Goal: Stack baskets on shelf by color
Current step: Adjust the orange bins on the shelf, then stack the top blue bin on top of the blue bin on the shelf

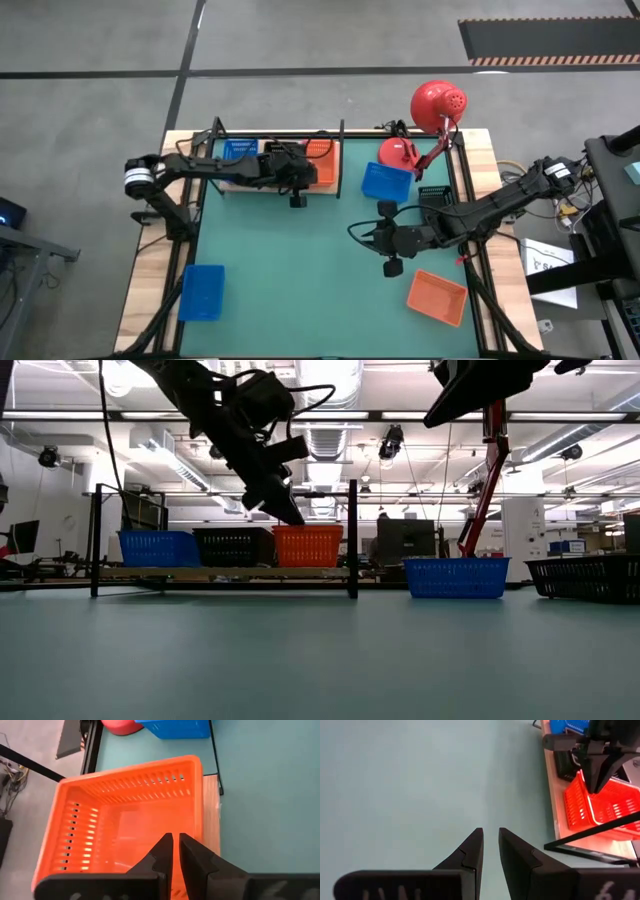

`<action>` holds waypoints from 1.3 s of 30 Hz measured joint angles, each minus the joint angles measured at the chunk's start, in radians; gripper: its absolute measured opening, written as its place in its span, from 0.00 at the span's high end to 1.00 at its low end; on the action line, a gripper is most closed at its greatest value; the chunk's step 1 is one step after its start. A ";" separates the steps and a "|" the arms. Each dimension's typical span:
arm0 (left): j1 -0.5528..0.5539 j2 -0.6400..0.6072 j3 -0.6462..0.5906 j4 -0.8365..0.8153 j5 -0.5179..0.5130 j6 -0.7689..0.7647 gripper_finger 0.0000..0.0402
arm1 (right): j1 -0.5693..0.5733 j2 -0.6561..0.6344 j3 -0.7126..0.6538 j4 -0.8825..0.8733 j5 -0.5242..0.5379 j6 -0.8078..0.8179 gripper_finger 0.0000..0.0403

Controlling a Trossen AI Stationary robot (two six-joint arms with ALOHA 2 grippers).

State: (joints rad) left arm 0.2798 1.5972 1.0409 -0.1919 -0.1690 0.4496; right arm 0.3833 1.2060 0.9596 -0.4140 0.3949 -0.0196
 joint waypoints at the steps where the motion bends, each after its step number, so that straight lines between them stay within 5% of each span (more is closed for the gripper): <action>1: 0.000 0.000 0.000 0.000 0.002 -0.007 0.96 | 0.000 0.000 0.000 -0.002 0.000 0.002 0.87; 15: -0.004 -0.017 0.003 -0.009 0.061 -0.051 0.96 | 0.000 0.000 0.000 -0.001 0.000 0.001 0.87; 21: -0.025 -0.117 -0.002 -0.038 0.048 -0.098 0.96 | 0.000 -0.001 -0.008 -0.001 -0.001 0.018 0.87; 28: -0.153 -0.244 -0.076 -0.046 0.052 -0.225 0.96 | 0.000 -0.001 -0.033 -0.003 -0.002 0.020 0.87; 34: -0.308 -0.256 -0.173 0.155 0.058 -0.448 0.96 | 0.000 0.006 -0.034 0.007 -0.006 0.039 0.87; 39: -0.398 -0.211 -0.227 0.264 0.050 -0.440 0.96 | 0.019 0.058 -0.035 0.026 -0.009 0.059 0.87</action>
State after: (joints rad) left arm -0.1185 1.3863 0.8142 0.0722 -0.1186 0.0096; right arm 0.4021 1.2642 0.9245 -0.3875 0.3855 0.0396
